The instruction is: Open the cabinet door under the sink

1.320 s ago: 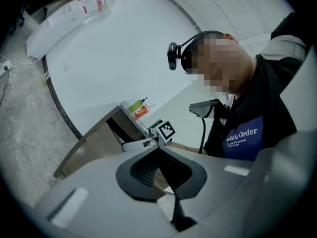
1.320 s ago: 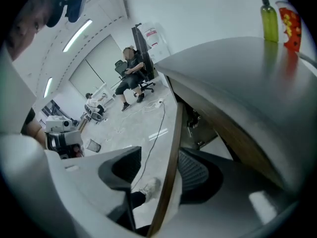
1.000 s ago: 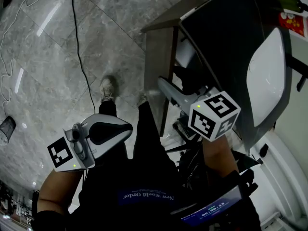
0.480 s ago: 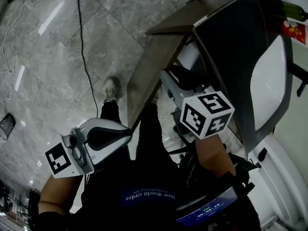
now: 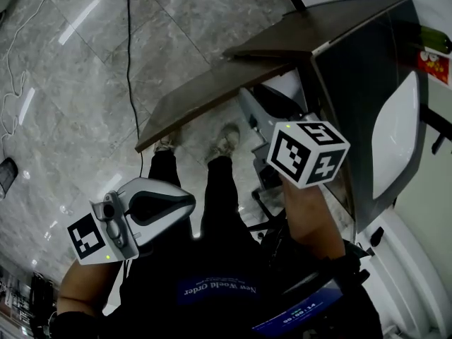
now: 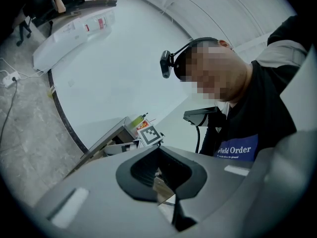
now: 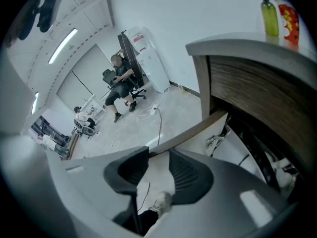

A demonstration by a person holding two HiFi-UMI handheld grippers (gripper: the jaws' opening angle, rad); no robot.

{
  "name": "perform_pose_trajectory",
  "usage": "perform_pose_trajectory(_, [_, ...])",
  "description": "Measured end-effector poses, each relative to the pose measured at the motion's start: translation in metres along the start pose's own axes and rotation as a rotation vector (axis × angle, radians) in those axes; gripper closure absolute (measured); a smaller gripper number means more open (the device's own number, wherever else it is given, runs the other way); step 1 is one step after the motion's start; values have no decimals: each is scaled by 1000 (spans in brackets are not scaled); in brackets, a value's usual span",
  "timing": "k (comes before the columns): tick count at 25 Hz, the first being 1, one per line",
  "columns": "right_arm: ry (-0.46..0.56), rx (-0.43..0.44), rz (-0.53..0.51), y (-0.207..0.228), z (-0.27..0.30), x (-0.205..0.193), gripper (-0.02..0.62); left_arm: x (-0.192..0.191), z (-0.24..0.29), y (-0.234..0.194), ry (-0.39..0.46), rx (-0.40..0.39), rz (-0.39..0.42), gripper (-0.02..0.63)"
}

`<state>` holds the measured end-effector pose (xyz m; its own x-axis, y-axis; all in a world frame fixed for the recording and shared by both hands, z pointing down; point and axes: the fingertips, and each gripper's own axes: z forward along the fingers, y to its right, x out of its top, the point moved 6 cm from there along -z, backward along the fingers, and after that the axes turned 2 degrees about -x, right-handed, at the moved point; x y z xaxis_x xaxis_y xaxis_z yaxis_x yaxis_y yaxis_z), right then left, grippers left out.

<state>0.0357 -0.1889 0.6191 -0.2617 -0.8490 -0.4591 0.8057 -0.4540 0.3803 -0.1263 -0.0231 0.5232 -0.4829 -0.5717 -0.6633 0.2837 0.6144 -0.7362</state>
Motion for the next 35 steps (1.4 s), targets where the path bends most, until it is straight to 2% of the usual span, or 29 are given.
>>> perform_pose_trajectory(11, [18, -28, 3, 2, -2, -3, 460, 5, -13, 9, 3, 8, 23, 606])
perform_pose_trajectory(18, [27, -15, 4, 2, -3, -7, 460, 6, -10, 21, -7, 11, 44, 606])
perform_pose_trajectory(22, [21, 11, -40, -3, -16, -16, 460, 7, -3, 30, -22, 10, 63, 607])
perform_pose_trajectory(29, [151, 109, -122, -11, -109, -6, 460, 41, 25, 72, -37, 3, 132, 606])
perform_pose_trajectory(35, [353, 95, -163, -3, -227, 31, 471, 92, 85, 125, -68, -82, 250, 606])
